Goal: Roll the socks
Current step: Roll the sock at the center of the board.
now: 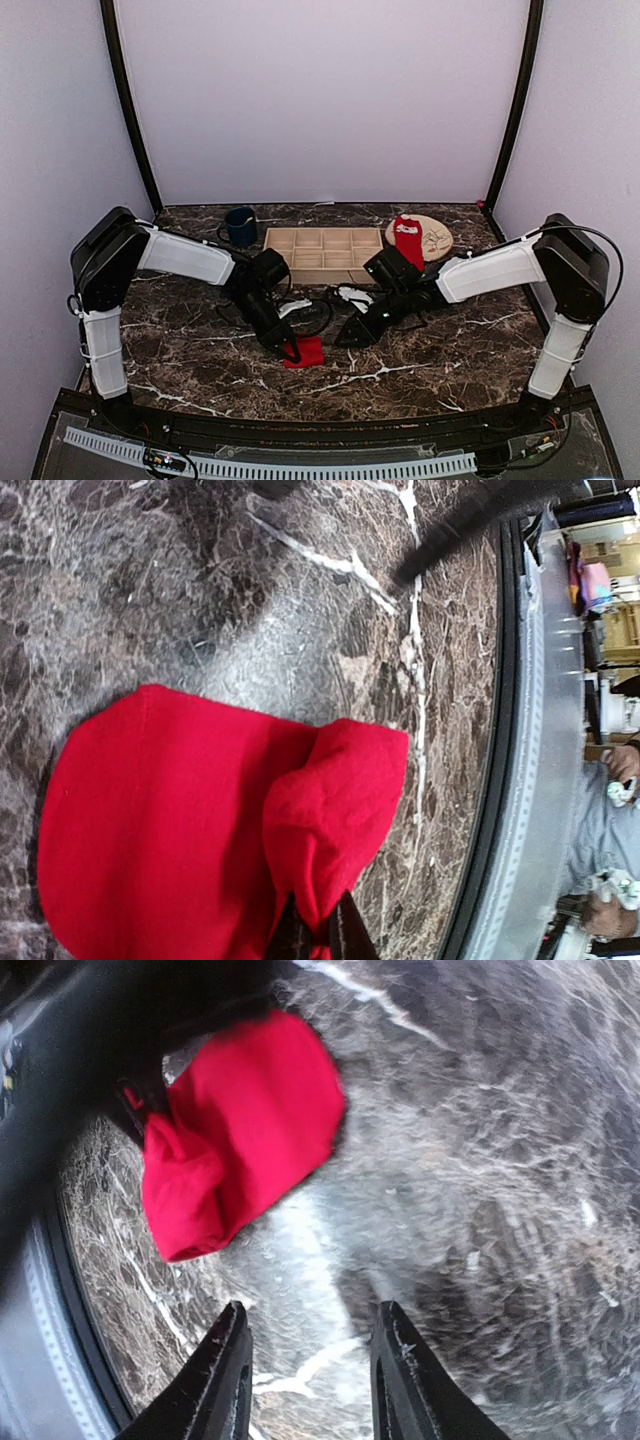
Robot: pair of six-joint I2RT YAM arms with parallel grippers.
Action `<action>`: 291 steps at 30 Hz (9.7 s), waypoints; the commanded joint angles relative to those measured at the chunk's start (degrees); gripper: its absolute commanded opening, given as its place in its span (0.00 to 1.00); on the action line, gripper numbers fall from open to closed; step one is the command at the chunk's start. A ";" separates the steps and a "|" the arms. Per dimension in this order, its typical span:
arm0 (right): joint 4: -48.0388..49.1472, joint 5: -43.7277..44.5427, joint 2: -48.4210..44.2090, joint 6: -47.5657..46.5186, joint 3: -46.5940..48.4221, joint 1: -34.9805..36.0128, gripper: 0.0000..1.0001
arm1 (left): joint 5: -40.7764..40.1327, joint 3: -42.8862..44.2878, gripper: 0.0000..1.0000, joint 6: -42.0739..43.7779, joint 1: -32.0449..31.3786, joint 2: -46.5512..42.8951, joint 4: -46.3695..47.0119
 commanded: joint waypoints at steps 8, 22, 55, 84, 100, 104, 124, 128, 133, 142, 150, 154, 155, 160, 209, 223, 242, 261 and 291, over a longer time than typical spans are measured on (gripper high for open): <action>7.33 14.89 -8.73 -7.19 -5.30 10.83 0.39 | 5.01 5.12 0.00 1.67 2.43 7.82 -9.44; 5.11 18.67 -2.67 -14.51 0.64 16.62 0.42 | 6.45 5.65 0.00 2.24 3.52 10.47 -11.47; 0.79 15.22 7.45 -20.22 6.69 16.74 0.15 | 8.15 5.71 0.00 2.85 4.66 11.35 -11.82; -7.63 5.20 12.93 -15.91 13.58 12.44 0.03 | -4.70 -0.65 0.34 -6.70 5.18 -2.66 -4.35; -10.89 -3.09 16.37 -10.37 18.10 8.81 0.02 | -17.19 -8.53 0.39 -9.54 5.63 -13.61 5.52; -11.92 -6.73 18.01 -9.17 19.47 7.44 0.02 | -19.17 -11.27 0.39 -9.41 5.67 -17.64 9.25; -20.30 -17.63 25.56 -7.00 27.49 3.55 0.02 | -30.11 -22.80 0.48 -1.85 -4.72 -31.26 19.74; -22.01 -18.42 27.02 -6.93 29.57 3.54 0.02 | -32.26 -21.87 0.54 0.18 -7.12 -29.54 18.87; -23.45 -18.76 28.13 -7.39 30.91 3.56 0.02 | -34.10 -21.30 0.55 2.34 -9.11 -28.66 18.97; -25.19 -18.97 28.42 -7.95 31.78 3.54 0.02 | -35.73 -19.75 0.55 6.05 -11.31 -24.89 17.29; -26.21 -19.03 28.63 -8.49 32.36 3.54 0.02 | -37.48 -18.15 0.53 6.77 -11.77 -20.95 17.25; -26.30 -19.12 28.62 -8.53 32.37 3.53 0.02 | -37.96 -17.67 0.50 7.05 -11.91 -19.84 17.02; -26.38 -19.12 28.60 -8.58 32.37 3.54 0.02 | -38.00 -17.69 0.49 7.00 -11.95 -19.78 17.11; -26.57 -19.19 28.83 -8.70 32.52 3.53 0.02 | -37.98 -17.82 0.37 6.90 -11.95 -19.99 16.98; -3.91 -18.93 17.19 3.96 14.00 -3.34 0.37 | -5.98 -2.53 0.00 2.45 0.24 -2.44 -2.13; 7.22 -3.68 4.75 1.34 0.68 -2.33 0.38 | 1.55 -1.30 0.00 1.57 1.96 1.88 -5.65; 9.77 20.10 -3.53 -13.94 -3.23 15.80 0.44 | 6.56 2.21 0.00 2.15 3.93 8.13 -10.36; 7.06 24.09 4.07 -22.12 4.09 18.89 0.49 | 8.79 2.57 0.00 2.96 4.62 9.80 -11.20; 0.61 14.50 9.92 -18.58 7.58 16.00 0.05 | -1.87 3.06 0.39 -1.04 5.38 5.18 -8.90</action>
